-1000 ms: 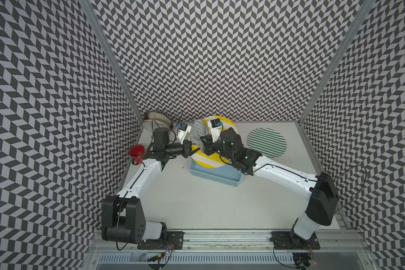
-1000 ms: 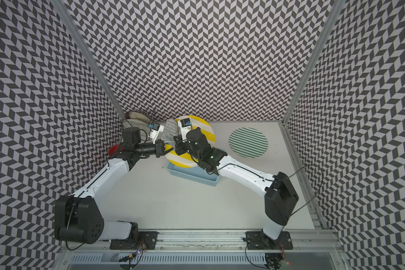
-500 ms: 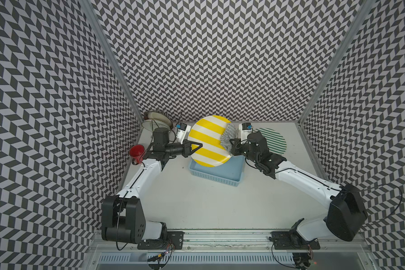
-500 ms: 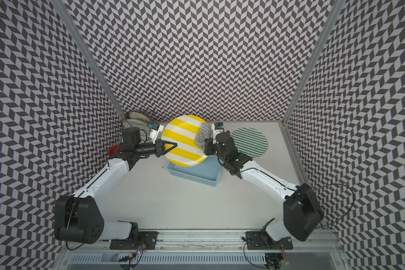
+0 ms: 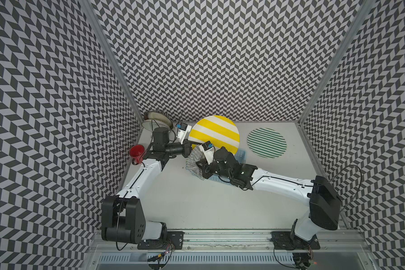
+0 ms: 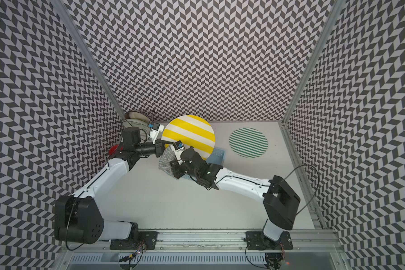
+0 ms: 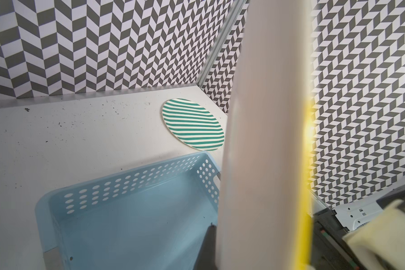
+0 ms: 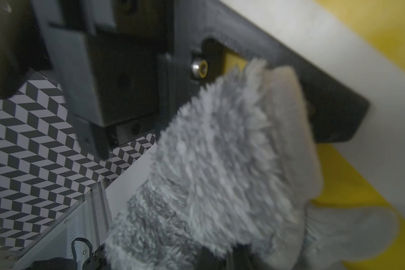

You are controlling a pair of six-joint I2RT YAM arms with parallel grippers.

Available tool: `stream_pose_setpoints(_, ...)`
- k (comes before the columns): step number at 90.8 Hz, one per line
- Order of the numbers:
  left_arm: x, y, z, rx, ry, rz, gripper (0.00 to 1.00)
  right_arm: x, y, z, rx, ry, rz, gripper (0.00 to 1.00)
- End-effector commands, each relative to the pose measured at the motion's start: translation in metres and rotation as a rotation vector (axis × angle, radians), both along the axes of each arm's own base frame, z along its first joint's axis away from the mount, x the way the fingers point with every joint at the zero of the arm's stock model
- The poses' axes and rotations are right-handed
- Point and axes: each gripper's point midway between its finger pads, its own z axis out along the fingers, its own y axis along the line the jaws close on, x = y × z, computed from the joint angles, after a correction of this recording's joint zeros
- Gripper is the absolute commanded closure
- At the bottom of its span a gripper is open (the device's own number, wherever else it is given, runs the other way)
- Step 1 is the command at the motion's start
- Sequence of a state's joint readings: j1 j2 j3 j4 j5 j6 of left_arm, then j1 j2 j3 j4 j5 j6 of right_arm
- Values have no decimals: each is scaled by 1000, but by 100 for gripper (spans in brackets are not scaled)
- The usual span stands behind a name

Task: Wipe the wet plate dry
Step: Wipe the plate with towel.

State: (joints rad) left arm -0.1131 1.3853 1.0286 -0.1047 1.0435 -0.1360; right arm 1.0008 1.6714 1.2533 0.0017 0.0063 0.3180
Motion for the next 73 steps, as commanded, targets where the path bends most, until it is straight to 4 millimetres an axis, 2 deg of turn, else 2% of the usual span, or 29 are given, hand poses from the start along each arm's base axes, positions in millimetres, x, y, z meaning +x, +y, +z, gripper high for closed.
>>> stream_pose_setpoints(1,-18,-10,35,-49,-118,-92,100,6,5,2,11,-13,-15,100)
stream_pose_setpoints(14,-18,-10,36,-50,-120,-92,100,19,-16,-9,-27,-4,-130,100)
stream_pose_setpoints(23,-18,-10,37,-51,-121,-93,100,31,-43,-23,-40,40,-207,100)
stream_pose_setpoints(41,-19,-10,38,-54,-123,-98,100,59,-127,-55,-38,143,-395,100)
stream_pose_setpoints(54,-20,-10,38,-54,-125,-103,100,81,-193,-53,4,179,-548,100)
stream_pose_setpoints(65,-21,-11,39,-55,-128,-111,100,96,-234,-35,47,165,-633,100)
stream_pose_setpoints(73,-22,-10,40,-44,-140,-116,100,104,-256,-20,74,148,-671,100)
